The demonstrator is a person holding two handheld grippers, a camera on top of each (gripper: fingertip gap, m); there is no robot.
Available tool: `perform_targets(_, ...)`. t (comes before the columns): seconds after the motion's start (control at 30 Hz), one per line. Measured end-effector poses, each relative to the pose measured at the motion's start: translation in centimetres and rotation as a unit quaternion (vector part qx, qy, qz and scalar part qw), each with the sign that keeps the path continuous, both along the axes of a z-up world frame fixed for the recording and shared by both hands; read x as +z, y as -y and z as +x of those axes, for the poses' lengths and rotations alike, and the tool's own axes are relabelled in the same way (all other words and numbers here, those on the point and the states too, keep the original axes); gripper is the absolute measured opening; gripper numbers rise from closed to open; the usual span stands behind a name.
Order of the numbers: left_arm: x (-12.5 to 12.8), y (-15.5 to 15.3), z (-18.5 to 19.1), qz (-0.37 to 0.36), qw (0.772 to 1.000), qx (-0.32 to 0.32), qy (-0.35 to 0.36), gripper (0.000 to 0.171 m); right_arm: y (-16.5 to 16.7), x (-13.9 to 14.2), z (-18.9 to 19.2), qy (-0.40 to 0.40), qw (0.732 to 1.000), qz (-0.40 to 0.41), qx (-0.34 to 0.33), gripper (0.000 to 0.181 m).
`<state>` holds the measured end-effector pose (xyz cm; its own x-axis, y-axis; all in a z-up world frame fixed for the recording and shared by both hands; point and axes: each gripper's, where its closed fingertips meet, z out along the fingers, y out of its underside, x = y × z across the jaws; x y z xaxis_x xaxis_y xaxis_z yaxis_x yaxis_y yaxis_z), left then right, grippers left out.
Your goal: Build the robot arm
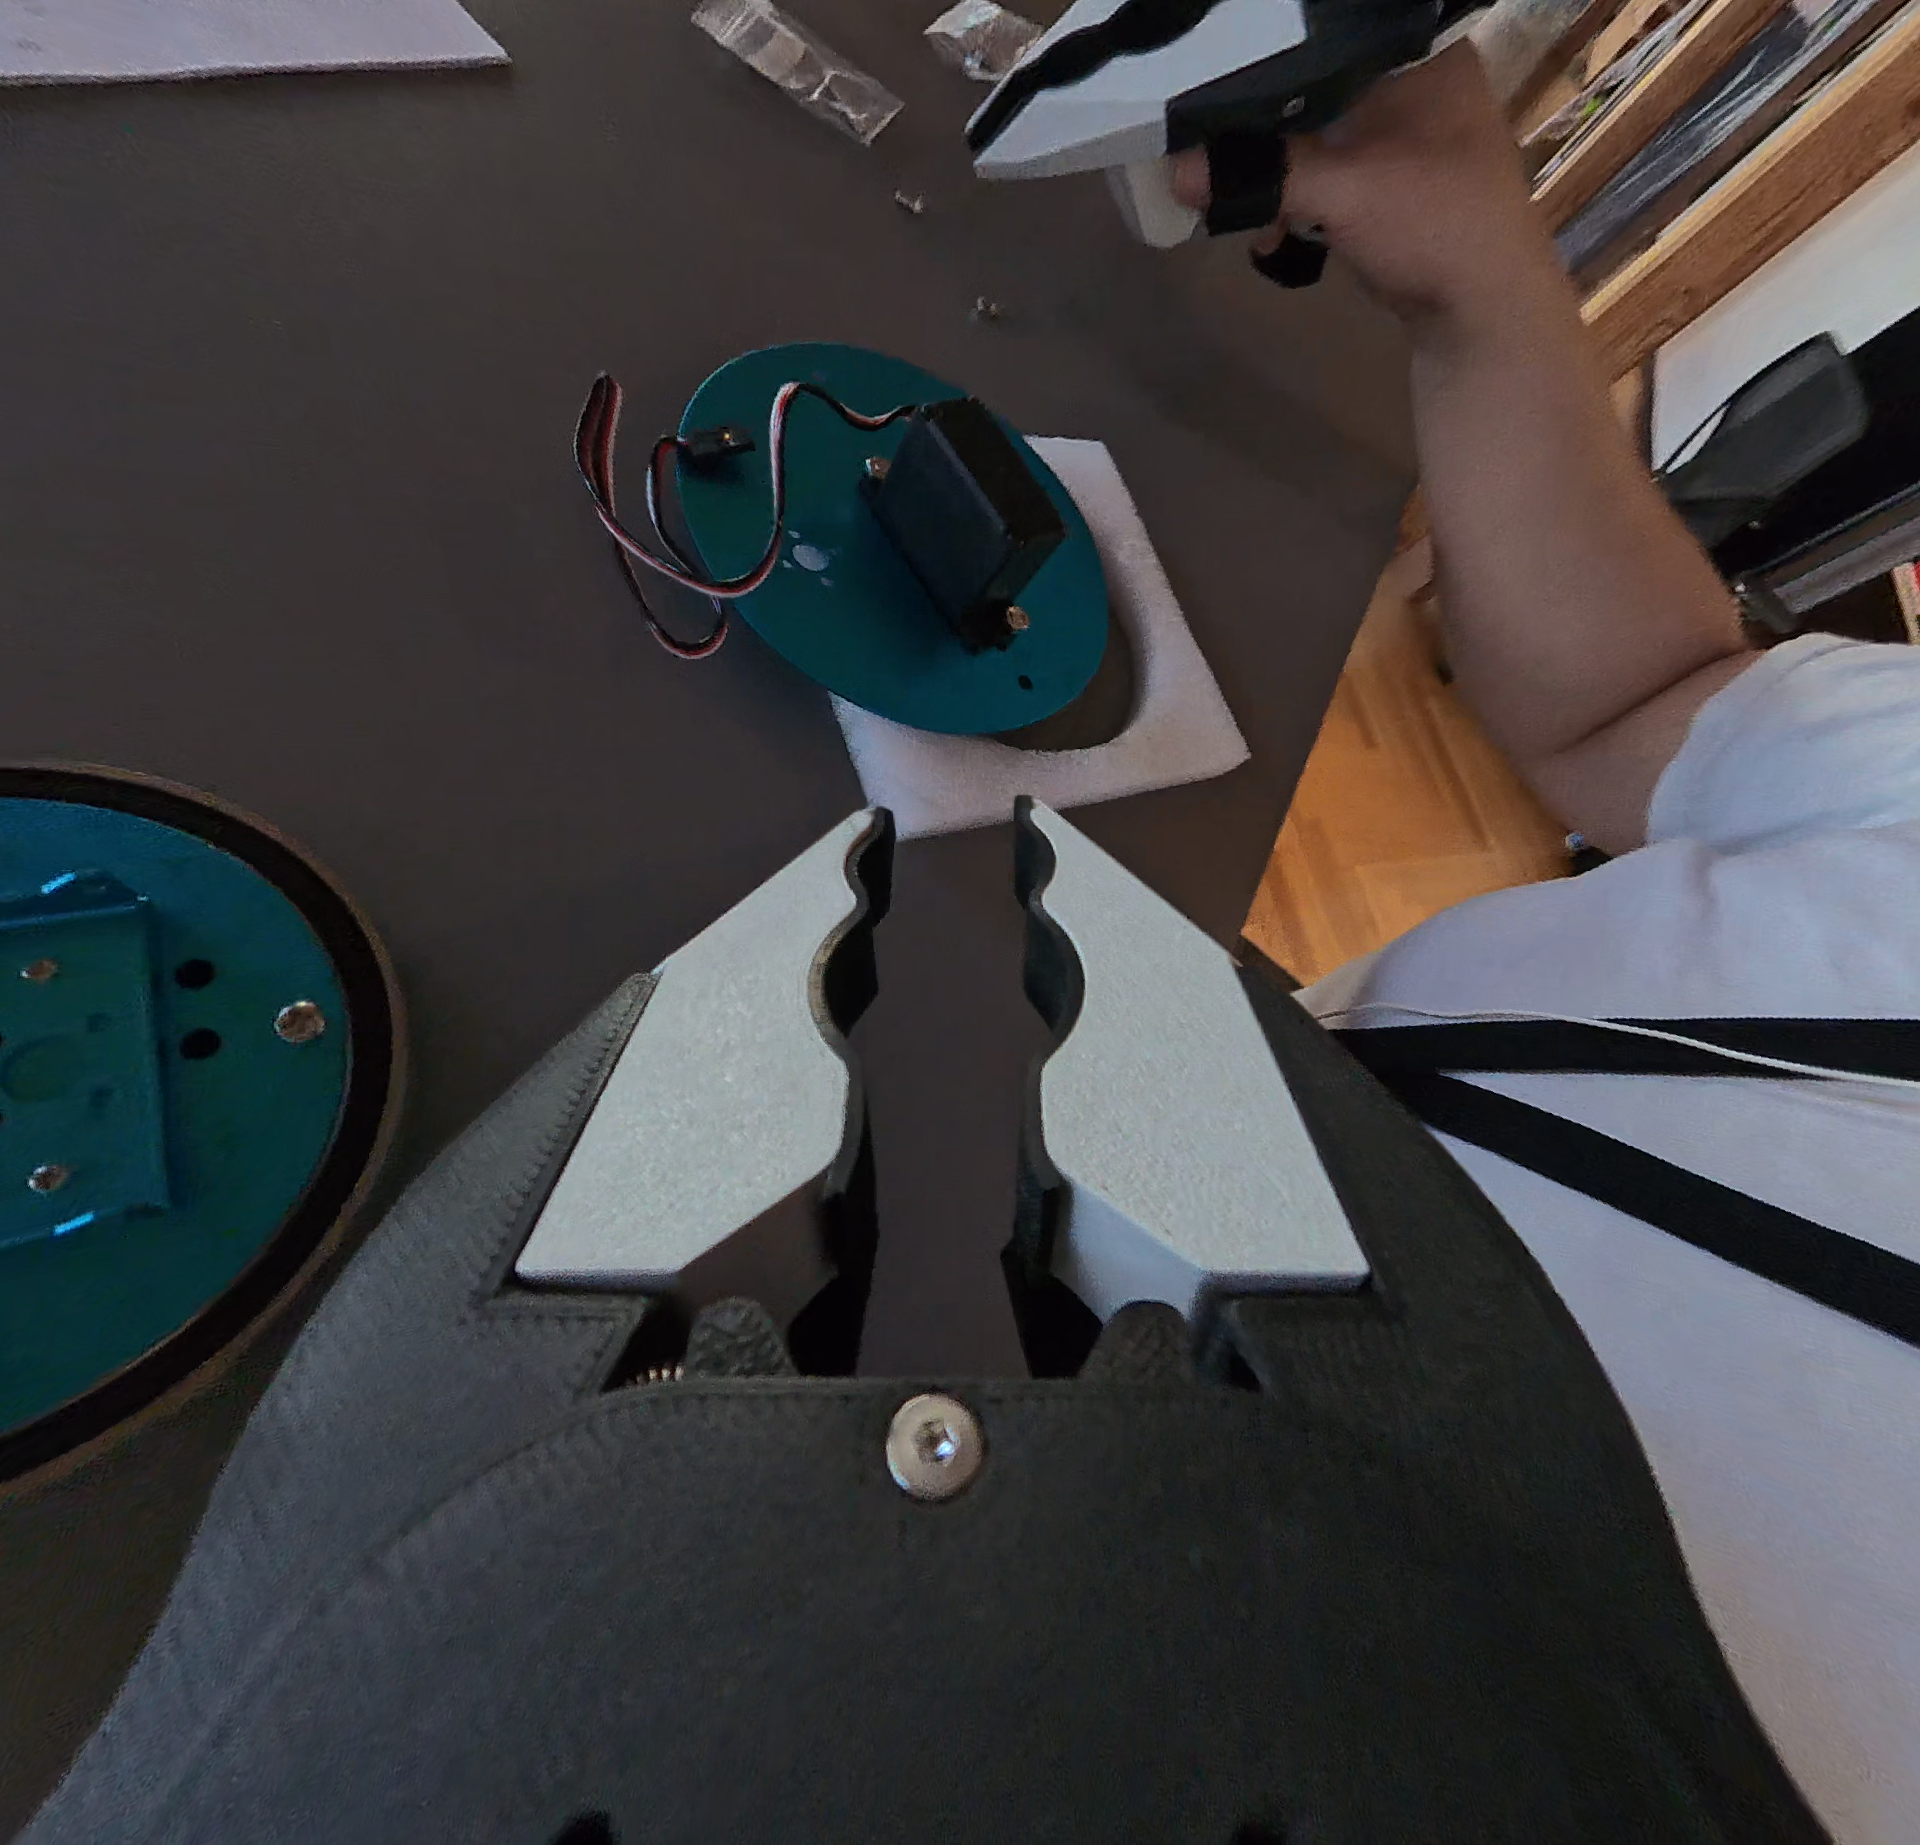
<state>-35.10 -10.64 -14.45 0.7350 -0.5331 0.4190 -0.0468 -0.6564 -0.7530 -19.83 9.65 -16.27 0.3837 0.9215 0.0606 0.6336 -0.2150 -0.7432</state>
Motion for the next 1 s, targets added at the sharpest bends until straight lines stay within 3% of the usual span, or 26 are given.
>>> perform_targets(0.07, 0.3, 0.2, -0.3, 0.010, 1.000, -0.004, 0.004, 0.023, -0.3, 0.2, 0.0, -0.011, 1.000, -0.011, -0.007, 0.017)
perform_targets(0.3, 0.8, 0.5, -0.7, 0.040, 0.999, -0.025, -0.021, 0.022, 0.6, -0.1, -2.0, 0.036, 0.996, -0.083, -0.003, 0.014)
perform_targets(0.53, 0.5, 0.2, -0.3, 0.051, 0.998, -0.041, -0.013, 0.022, 0.1, -1.7, -2.4, 0.154, 0.981, 0.018, 0.117, 0.010)
perform_targets(0.73, 0.3, -0.7, 0.7, 0.039, 0.998, -0.039, -0.009, 0.022, -0.7, -1.7, -3.2, 0.211, 0.943, 0.093, 0.241, 0.018)
perform_targets(0.9, 0.6, -1.7, 2.4, 0.041, 0.999, -0.019, -0.018, 0.022, -1.2, -2.0, -3.8, 0.220, 0.934, 0.007, 0.281, 0.022)
perform_targets(1.0, 0.7, -1.8, 3.8, 0.042, 0.999, 0.007, -0.008, 0.021, -0.7, -2.2, -3.9, 0.226, 0.920, -0.029, 0.319, 0.004)
